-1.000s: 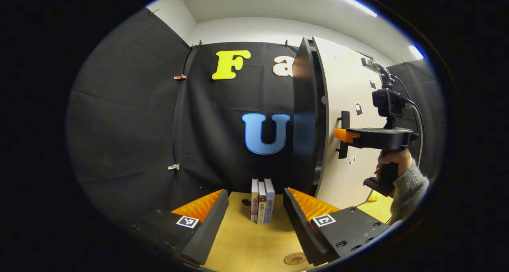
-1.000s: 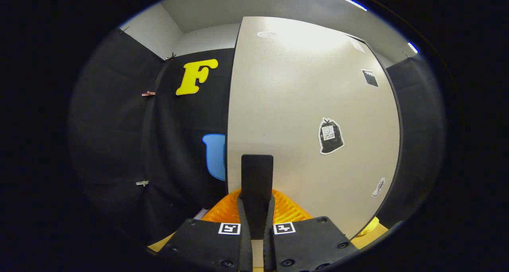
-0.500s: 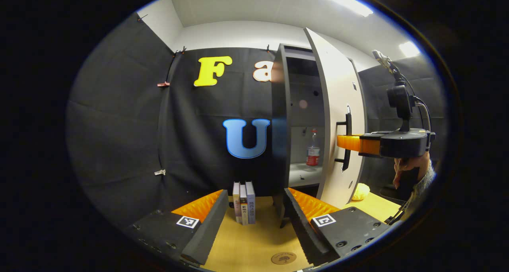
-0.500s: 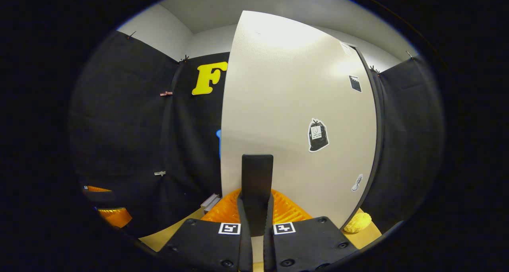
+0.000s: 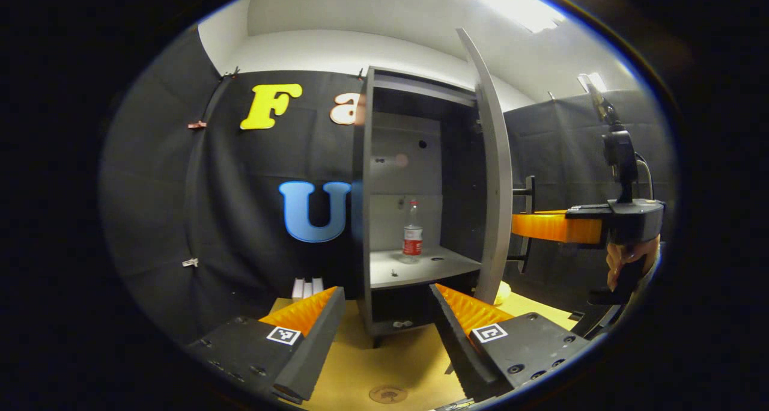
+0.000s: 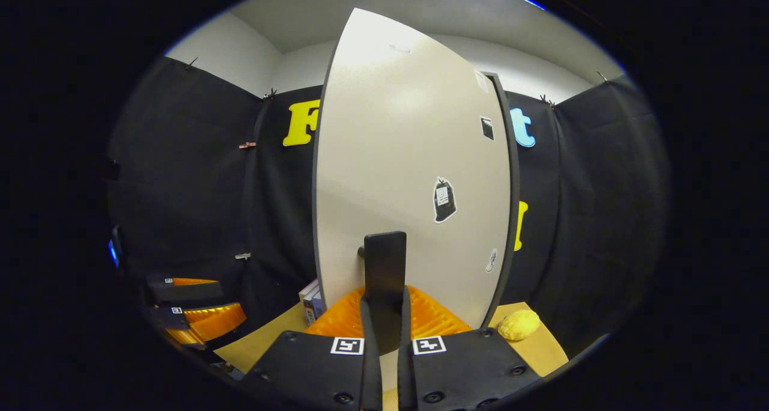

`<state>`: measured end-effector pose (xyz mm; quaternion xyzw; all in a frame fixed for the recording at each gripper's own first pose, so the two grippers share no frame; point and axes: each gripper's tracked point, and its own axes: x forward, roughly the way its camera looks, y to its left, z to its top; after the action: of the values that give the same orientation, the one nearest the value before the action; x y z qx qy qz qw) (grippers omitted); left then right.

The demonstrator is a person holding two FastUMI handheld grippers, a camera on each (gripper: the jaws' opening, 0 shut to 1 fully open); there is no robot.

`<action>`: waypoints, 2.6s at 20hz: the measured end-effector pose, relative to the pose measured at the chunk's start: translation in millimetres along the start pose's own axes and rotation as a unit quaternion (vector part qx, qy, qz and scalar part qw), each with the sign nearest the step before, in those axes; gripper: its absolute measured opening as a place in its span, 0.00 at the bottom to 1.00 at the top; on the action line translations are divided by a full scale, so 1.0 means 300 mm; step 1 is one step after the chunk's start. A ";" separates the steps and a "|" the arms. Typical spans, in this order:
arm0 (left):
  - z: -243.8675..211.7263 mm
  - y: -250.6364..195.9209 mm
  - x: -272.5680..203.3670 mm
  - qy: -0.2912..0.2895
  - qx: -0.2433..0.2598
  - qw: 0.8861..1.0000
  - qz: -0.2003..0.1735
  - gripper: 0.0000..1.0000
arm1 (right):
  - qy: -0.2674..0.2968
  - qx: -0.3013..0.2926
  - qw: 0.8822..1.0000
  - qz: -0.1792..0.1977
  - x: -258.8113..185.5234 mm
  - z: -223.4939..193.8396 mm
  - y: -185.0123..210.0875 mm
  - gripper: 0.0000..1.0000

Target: Open the cabinet door with the right hand, grasp the bottle in the cabinet with the left hand and place it on the coaster, then close the cabinet door with the right hand.

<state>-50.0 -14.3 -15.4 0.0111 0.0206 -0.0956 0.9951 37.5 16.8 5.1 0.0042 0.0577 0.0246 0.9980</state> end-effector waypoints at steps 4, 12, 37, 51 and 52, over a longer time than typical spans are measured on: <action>-0.003 -0.090 0.072 0.002 -0.002 0.999 -0.040 0.88 | -0.002 0.005 1.000 -0.029 -0.069 0.004 -0.089 0.14; 0.012 -0.266 0.241 0.001 -0.005 0.997 -0.077 0.88 | 0.000 0.037 0.998 -0.051 -0.167 0.007 -0.253 0.13; 0.018 -0.409 0.828 -0.001 0.017 0.999 -0.030 0.88 | -0.014 0.103 0.993 -0.062 -0.383 0.029 -0.704 0.07; -0.041 -0.205 1.407 0.010 -0.022 1.000 0.003 0.93 | -0.031 -0.043 0.913 -0.405 -0.537 -0.032 -1.322 0.07; -0.047 -0.198 1.432 0.011 -0.021 1.000 0.005 0.89 | -0.040 -0.043 0.908 -0.416 -0.519 -0.015 -1.362 0.24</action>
<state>359.5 -153.7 -49.2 -0.0088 0.0331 -0.0897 0.9954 -97.8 -398.9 14.1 -0.0626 0.0133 -0.3902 0.9185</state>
